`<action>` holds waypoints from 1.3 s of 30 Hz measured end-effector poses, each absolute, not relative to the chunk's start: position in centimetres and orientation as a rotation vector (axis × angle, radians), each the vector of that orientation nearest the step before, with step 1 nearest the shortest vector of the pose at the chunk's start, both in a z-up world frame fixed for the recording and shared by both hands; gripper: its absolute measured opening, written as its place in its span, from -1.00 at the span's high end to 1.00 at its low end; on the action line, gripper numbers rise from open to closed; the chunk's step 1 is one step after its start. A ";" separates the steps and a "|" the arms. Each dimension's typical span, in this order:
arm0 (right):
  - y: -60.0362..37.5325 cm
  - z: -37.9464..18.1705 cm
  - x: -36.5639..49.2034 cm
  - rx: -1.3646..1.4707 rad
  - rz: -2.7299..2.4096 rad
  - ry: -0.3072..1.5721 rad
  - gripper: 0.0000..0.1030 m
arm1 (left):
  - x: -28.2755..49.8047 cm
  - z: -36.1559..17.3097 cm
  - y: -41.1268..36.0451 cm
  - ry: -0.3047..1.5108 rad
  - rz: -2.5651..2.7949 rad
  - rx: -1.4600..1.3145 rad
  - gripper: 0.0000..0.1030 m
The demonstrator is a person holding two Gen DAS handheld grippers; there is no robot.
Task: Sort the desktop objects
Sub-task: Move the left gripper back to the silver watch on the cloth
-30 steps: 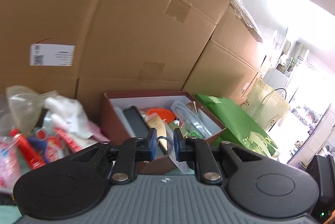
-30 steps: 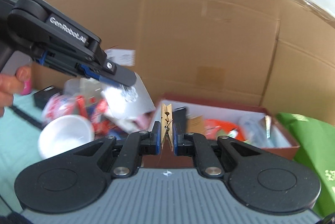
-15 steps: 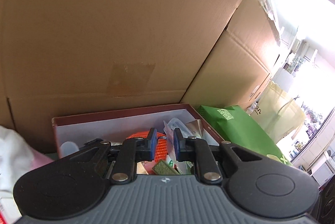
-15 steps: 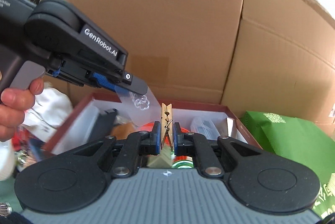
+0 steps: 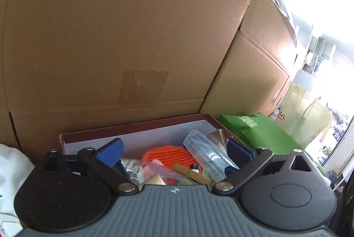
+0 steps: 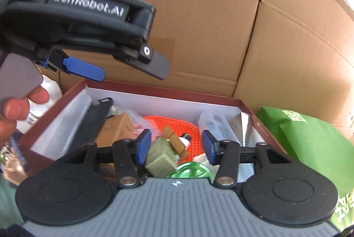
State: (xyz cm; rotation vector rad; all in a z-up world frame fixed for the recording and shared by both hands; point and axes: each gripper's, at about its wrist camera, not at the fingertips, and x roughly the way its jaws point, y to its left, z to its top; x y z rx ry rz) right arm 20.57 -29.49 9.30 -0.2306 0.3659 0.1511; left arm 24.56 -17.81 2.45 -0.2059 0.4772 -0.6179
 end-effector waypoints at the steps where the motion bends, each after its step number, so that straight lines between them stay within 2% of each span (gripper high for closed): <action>1: -29.4 9.4 20.3 -0.225 0.156 0.362 -0.07 | 24.1 2.5 -17.7 0.475 -0.620 -0.196 -0.99; 3: -29.1 9.7 19.7 -0.217 0.160 0.351 -0.18 | 23.2 2.5 -17.7 0.466 -0.615 -0.174 -0.99; 5: -28.9 9.9 19.0 -0.211 0.161 0.341 -0.40 | 22.2 2.7 -17.7 0.455 -0.614 -0.148 -0.99; 8: -28.5 10.4 18.0 -0.214 0.164 0.325 -0.59 | 21.3 2.8 -17.6 0.455 -0.605 -0.110 -0.99; 13: -28.0 11.0 16.2 -0.238 0.173 0.311 -0.66 | 20.2 2.9 -18.2 0.491 -0.593 -0.095 -0.99; 29: -27.2 12.7 10.2 -0.221 0.215 0.259 -0.69 | 13.6 3.8 -18.1 0.528 -0.593 -0.006 -0.98; 39: -26.0 12.2 4.9 -0.207 0.303 0.234 -0.71 | 7.7 2.7 -13.5 0.529 -0.594 -0.072 -0.97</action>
